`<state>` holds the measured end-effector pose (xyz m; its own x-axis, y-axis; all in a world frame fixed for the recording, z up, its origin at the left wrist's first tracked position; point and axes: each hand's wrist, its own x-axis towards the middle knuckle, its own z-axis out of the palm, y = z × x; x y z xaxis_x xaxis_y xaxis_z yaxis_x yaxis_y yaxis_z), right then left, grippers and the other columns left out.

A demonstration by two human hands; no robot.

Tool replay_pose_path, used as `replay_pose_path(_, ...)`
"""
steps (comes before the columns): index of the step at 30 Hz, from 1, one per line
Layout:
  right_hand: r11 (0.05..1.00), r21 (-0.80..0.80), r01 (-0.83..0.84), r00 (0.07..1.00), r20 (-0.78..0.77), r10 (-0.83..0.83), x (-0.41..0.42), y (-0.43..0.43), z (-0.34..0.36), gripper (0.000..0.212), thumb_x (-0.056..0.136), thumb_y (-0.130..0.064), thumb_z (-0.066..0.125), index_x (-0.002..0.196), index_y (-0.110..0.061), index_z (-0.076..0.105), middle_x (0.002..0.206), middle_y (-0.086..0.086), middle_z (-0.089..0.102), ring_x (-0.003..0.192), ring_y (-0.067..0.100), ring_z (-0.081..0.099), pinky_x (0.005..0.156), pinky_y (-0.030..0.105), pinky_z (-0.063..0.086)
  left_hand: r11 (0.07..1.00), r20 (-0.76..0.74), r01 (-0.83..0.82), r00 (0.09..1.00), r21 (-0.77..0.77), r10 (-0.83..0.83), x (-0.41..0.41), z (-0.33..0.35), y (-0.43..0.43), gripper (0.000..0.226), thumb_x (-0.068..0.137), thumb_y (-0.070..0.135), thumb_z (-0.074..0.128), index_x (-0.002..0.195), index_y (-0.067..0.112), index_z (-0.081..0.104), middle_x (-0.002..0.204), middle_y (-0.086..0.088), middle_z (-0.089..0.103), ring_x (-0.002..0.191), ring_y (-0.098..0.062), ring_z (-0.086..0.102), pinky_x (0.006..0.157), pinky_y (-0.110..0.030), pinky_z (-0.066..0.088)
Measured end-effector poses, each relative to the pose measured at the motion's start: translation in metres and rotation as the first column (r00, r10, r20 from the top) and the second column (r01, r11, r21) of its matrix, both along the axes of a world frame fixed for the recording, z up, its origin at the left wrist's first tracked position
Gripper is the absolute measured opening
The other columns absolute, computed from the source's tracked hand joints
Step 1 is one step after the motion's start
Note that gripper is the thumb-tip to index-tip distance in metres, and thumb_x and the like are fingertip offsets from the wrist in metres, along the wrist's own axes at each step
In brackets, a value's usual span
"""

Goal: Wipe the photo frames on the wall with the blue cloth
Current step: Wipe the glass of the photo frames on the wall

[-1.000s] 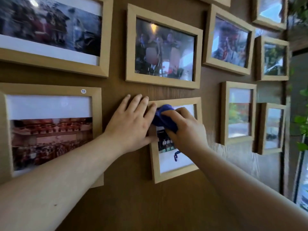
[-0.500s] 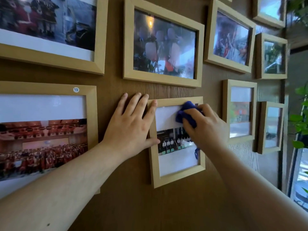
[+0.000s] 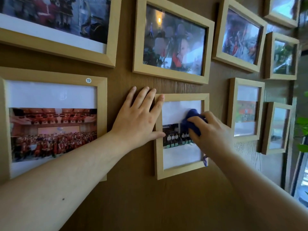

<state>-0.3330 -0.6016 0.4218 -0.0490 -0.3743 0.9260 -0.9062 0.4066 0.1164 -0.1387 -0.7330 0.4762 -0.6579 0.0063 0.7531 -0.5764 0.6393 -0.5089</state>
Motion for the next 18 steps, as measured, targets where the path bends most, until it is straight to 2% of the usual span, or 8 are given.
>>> replay_pose_path(4,0.998,0.056,0.034,0.999,0.028,-0.036,-0.011,0.011,-0.007,0.024,0.08,-0.03,0.067,0.101,-0.019,0.063,0.093,0.006,0.058,0.068,0.023,0.055,0.05,0.025,0.038,1.0,-0.006,0.005,1.0,0.005,-0.005,0.0,-0.001,0.0,0.103,0.072,0.077,0.047,0.148,0.014,0.019,0.153,-0.019,0.028,0.144,-0.034,0.017,0.117,-0.056,0.011)
replay_pose_path(9,0.971,0.16,-0.175,0.979,-0.072,0.189,0.027,-0.007,-0.019,0.03,0.082,-0.033,0.065,0.109,-0.021,0.063,0.097,0.006,0.059,0.065,0.018,0.054,0.048,0.025,0.042,1.0,-0.004,-0.004,1.0,-0.011,0.004,0.0,0.0,0.002,0.101,0.073,0.075,0.047,0.148,0.013,0.019,0.152,-0.02,0.029,0.143,-0.035,0.019,0.116,-0.057,0.013)
replay_pose_path(11,0.96,0.208,-0.186,0.967,-0.133,0.216,0.032,-0.012,-0.022,0.028,0.083,-0.033,0.063,0.108,-0.02,0.063,0.097,0.008,0.059,0.066,0.02,0.055,0.046,0.029,0.046,1.0,-0.003,-0.01,1.0,-0.018,0.01,0.0,0.0,0.003,0.102,0.073,0.075,0.046,0.148,0.013,0.018,0.152,-0.021,0.029,0.143,-0.035,0.019,0.116,-0.056,0.012)
replay_pose_path(13,0.97,0.195,-0.145,0.976,-0.133,0.173,0.023,-0.008,-0.024,0.026,0.083,-0.032,0.062,0.106,-0.02,0.063,0.097,0.008,0.059,0.068,0.021,0.057,0.046,0.029,0.046,1.0,-0.003,-0.009,1.0,-0.016,0.009,0.0,0.0,0.002,0.102,0.072,0.075,0.047,0.148,0.013,0.019,0.151,-0.021,0.03,0.142,-0.035,0.019,0.117,-0.056,0.012)
replay_pose_path(18,0.989,0.137,0.049,0.999,0.004,-0.05,-0.013,0.018,-0.035,0.023,0.077,-0.024,0.067,0.099,-0.019,0.064,0.09,0.007,0.056,0.067,0.026,0.057,0.044,0.034,0.049,1.0,-0.013,-0.004,1.0,-0.004,0.004,-0.001,-0.001,0.001,0.103,0.07,0.074,0.053,0.147,0.012,0.022,0.15,-0.021,0.031,0.142,-0.035,0.02,0.116,-0.056,0.013)
